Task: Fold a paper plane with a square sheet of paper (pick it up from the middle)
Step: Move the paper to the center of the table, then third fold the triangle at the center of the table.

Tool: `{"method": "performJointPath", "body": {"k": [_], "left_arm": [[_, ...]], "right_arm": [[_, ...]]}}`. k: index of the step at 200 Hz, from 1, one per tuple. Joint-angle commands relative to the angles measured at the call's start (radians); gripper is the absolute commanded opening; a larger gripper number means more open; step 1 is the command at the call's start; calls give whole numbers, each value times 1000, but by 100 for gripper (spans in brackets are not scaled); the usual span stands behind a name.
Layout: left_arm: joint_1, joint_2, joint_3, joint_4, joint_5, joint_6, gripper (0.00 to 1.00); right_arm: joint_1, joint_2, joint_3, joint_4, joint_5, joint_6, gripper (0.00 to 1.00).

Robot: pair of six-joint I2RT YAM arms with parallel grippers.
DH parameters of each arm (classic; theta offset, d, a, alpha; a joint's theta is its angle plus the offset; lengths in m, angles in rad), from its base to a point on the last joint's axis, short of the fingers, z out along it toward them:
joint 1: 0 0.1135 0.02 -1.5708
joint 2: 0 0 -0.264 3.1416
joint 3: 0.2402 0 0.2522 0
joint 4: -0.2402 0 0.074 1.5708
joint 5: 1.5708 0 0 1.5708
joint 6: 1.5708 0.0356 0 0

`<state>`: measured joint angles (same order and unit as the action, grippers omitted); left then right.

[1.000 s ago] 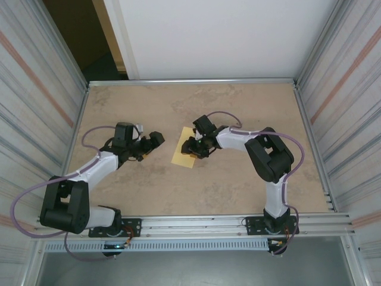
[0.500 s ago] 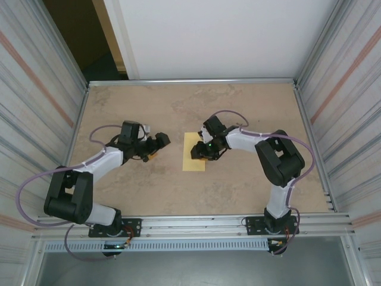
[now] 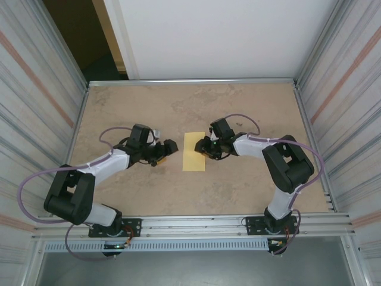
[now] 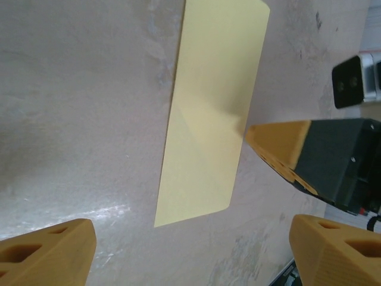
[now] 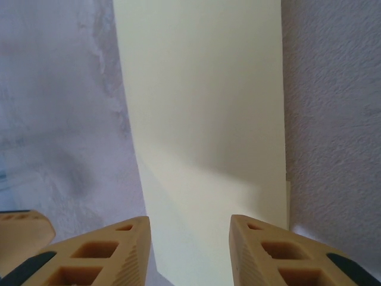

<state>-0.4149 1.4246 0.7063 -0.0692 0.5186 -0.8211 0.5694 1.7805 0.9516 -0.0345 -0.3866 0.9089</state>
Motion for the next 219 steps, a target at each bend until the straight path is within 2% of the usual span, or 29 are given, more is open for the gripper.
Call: {"method": "performJointPath", "body": {"k": [1,98,163,219], "left_arm": [[-18,30,2,25,35,-26,82],[-94,124,49,-35,7,-15,47],[-122,191,81,-55,-3,2,37],[-134,229,92,-41,0,-2,36]], "right_arm": [[8,35,33,3,-5,19,38],[-6,113,-29,-25,24,20,36],[-9,118,-32,-26,24,16,36],[-9,118,-34,-31,25,16,36]]}}
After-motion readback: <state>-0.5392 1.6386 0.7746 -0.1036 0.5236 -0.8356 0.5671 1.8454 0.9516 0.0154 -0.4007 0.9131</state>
